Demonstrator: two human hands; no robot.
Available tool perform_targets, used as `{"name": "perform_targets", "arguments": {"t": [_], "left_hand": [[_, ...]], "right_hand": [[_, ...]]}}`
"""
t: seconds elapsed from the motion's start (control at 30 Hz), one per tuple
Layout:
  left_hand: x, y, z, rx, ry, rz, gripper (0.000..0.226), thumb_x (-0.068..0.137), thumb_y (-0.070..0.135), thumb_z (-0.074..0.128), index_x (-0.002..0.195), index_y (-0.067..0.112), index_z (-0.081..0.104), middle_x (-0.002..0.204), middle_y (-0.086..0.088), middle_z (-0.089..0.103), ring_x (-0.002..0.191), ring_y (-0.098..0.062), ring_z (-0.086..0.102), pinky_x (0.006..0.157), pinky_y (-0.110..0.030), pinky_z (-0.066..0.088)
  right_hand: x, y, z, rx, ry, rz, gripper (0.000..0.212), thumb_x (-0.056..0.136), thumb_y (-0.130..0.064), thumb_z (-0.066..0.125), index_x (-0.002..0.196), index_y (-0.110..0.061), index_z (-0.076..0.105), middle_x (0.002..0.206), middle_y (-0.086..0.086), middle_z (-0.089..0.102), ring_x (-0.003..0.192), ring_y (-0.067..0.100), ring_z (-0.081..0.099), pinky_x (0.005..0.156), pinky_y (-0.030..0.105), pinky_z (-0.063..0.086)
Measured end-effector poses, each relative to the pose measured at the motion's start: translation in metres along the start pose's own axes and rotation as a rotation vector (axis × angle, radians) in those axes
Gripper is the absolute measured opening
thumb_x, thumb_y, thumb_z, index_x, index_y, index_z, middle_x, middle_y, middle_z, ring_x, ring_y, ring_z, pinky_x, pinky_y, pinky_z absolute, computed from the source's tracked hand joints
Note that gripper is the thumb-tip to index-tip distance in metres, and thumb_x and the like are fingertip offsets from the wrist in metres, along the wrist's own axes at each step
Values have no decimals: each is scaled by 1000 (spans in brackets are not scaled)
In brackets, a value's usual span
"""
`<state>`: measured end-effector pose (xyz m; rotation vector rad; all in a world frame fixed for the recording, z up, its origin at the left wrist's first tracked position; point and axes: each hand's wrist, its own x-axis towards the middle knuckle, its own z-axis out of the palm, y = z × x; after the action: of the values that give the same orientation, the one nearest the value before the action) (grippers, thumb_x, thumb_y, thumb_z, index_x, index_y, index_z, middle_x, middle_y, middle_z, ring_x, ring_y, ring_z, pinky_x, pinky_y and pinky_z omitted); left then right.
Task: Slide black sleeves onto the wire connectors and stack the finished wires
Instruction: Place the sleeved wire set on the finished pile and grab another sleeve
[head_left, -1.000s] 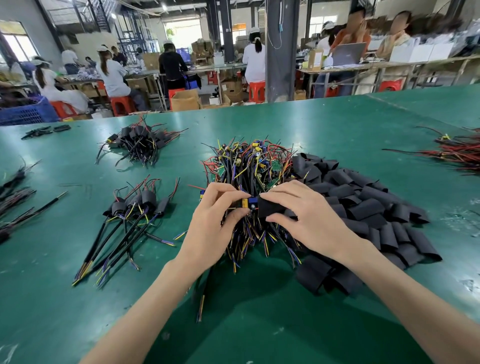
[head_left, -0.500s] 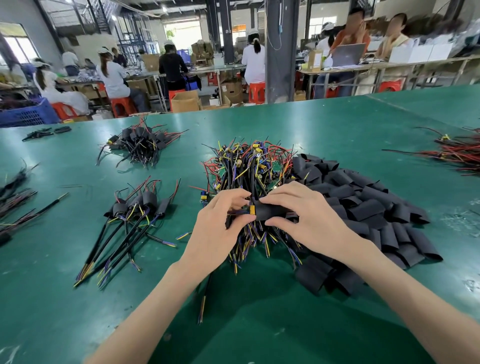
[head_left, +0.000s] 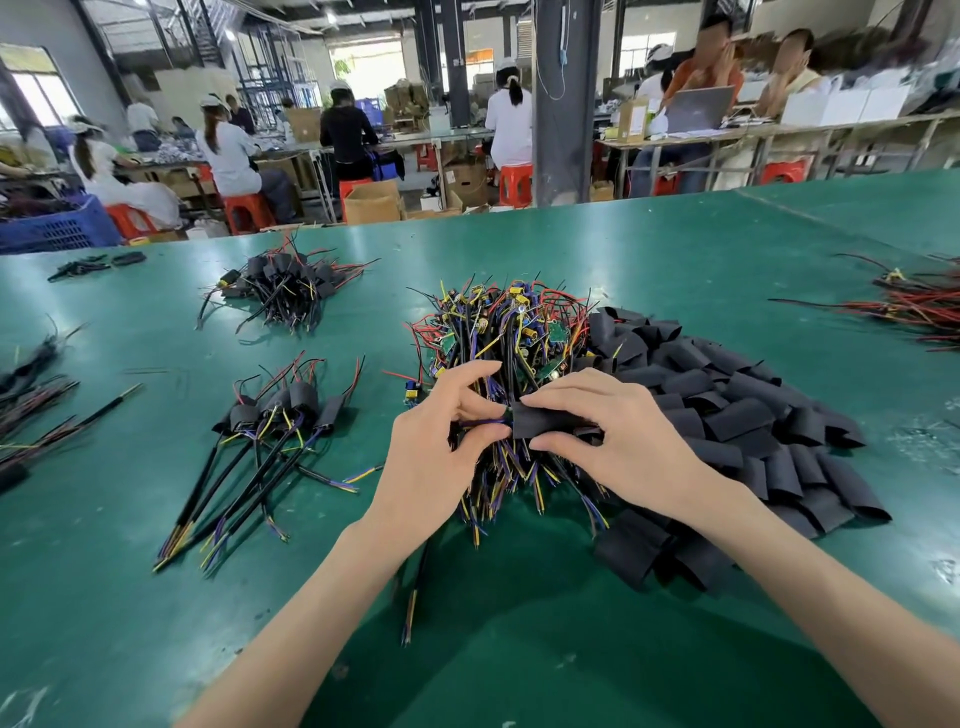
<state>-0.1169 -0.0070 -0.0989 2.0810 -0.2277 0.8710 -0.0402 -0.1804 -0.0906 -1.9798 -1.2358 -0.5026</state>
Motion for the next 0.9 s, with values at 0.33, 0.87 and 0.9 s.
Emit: {"name": "perform_targets", "arguments": {"t": [0.33, 0.87, 0.9], "left_hand": [[4, -2, -7, -98, -88, -101, 65, 69, -3, 78, 116, 33, 51, 78, 6, 68, 71, -8, 64, 77, -16, 48], [13, 0, -23, -30, -28, -99, 37, 72, 6, 77, 92, 33, 62, 73, 11, 70, 66, -4, 63, 71, -18, 49], [16, -1, -30, -30, 61, -88, 35, 74, 8, 76, 90, 35, 61, 72, 12, 70, 65, -5, 62, 68, -20, 49]], "right_hand": [[1, 3, -3, 22, -60, -124, 33, 74, -7, 77, 106, -5, 69, 101, 2, 69, 93, 16, 55, 86, 28, 46], [2, 3, 2, -67, 16, -131, 44, 83, -21, 69, 124, -8, 60, 130, 1, 57, 121, 17, 47, 107, 31, 34], [3, 5, 0, -121, 57, -127, 45, 85, -25, 67, 126, -9, 58, 134, 1, 53, 126, 19, 44, 109, 35, 31]]}}
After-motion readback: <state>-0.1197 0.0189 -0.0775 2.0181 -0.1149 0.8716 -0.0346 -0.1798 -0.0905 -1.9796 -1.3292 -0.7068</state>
